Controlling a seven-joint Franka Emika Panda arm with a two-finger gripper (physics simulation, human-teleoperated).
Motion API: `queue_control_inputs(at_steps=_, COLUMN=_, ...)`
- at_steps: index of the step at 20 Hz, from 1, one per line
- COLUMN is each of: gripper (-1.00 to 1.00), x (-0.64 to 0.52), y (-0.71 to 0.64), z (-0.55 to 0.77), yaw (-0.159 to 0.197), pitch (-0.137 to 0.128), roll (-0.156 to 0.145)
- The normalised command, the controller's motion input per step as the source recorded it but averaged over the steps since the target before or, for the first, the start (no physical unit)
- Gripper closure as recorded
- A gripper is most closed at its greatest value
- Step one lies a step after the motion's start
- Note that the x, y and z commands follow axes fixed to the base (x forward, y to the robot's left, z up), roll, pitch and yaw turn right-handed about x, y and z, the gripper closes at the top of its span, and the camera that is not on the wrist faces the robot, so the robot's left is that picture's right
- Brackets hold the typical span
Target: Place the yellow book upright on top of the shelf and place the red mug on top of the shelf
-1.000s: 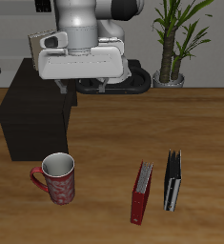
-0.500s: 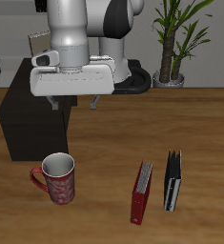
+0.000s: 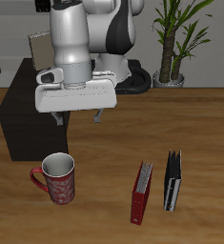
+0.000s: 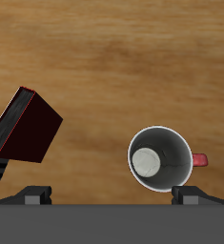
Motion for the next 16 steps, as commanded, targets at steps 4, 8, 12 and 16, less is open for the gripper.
queue_control_inputs(at_steps=4, gripper=-1.0, x=0.09, y=0.01, z=-0.26, yaw=0.011, pitch=0.033, roll=-0.01)
queue_control_inputs(at_steps=8, gripper=-1.0, x=0.15, y=-0.14, z=-0.18, yaw=0.024, pitch=0.03, roll=-0.017)
queue_control_inputs(at_steps=12, gripper=-1.0, x=0.12, y=-0.08, z=-0.19, yaw=-0.042, pitch=0.077, roll=0.038)
queue_control_inputs(at_steps=16, gripper=-1.0, x=0.08, y=-0.13, z=0.03, yaw=-0.038, pitch=0.059, roll=0.023)
